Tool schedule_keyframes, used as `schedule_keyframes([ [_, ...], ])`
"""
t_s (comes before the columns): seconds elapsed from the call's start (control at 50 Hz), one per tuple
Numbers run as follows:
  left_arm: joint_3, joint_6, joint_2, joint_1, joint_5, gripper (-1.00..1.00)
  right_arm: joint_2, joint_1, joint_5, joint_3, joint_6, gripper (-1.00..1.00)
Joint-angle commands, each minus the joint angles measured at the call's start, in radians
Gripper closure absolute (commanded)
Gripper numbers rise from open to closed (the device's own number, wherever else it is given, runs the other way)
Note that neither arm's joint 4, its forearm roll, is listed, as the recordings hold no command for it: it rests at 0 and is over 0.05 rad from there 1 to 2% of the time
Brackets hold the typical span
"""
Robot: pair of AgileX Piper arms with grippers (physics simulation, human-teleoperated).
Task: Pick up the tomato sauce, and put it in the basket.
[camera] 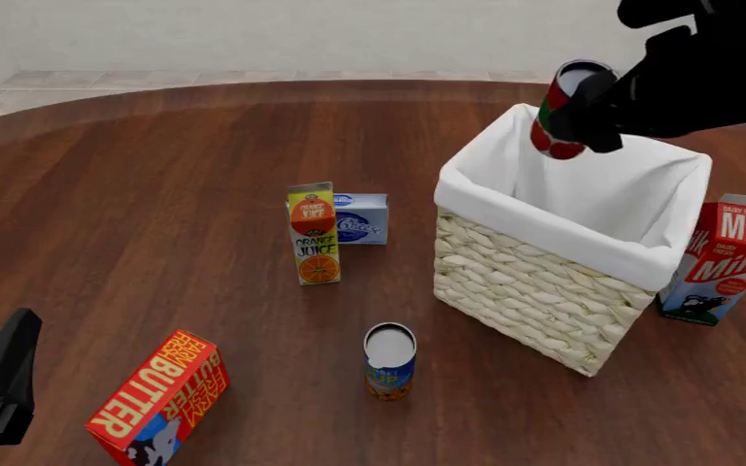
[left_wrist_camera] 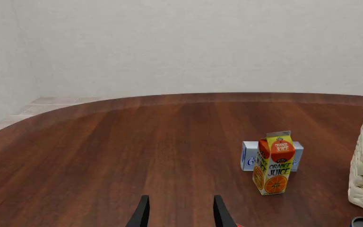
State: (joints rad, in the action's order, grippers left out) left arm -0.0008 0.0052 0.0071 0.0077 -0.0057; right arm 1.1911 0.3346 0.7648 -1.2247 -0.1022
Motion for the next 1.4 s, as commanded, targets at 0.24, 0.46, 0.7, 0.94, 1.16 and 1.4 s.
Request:
schedule_keyframes([
  [0.24, 0.000, 0.000, 0.000, 0.000, 0.000, -1.00, 0.088, -0.044, -0.067, 0.000, 0.028, 1.00],
  [0.46, 0.000, 0.000, 0.000, 0.000, 0.000, -1.00, 0.139, -0.072, -0.078, -0.027, 0.026, 1.00],
  [0.7, 0.000, 0.000, 0.000, 0.000, 0.000, -1.00, 0.181, -0.117, -0.086, -0.049, 0.009, 1.00],
  [0.94, 0.000, 0.000, 0.000, 0.000, 0.000, -1.00, 0.221, -0.149, -0.099, -0.052, -0.011, 1.00],
  [1.16, 0.000, 0.000, 0.000, 0.000, 0.000, -1.00, 0.253, -0.168, -0.100, -0.051, -0.023, 1.00],
  [1.4, 0.000, 0.000, 0.000, 0.000, 0.000, -1.00, 0.278, -0.199, -0.078, -0.064, -0.030, 1.00],
])
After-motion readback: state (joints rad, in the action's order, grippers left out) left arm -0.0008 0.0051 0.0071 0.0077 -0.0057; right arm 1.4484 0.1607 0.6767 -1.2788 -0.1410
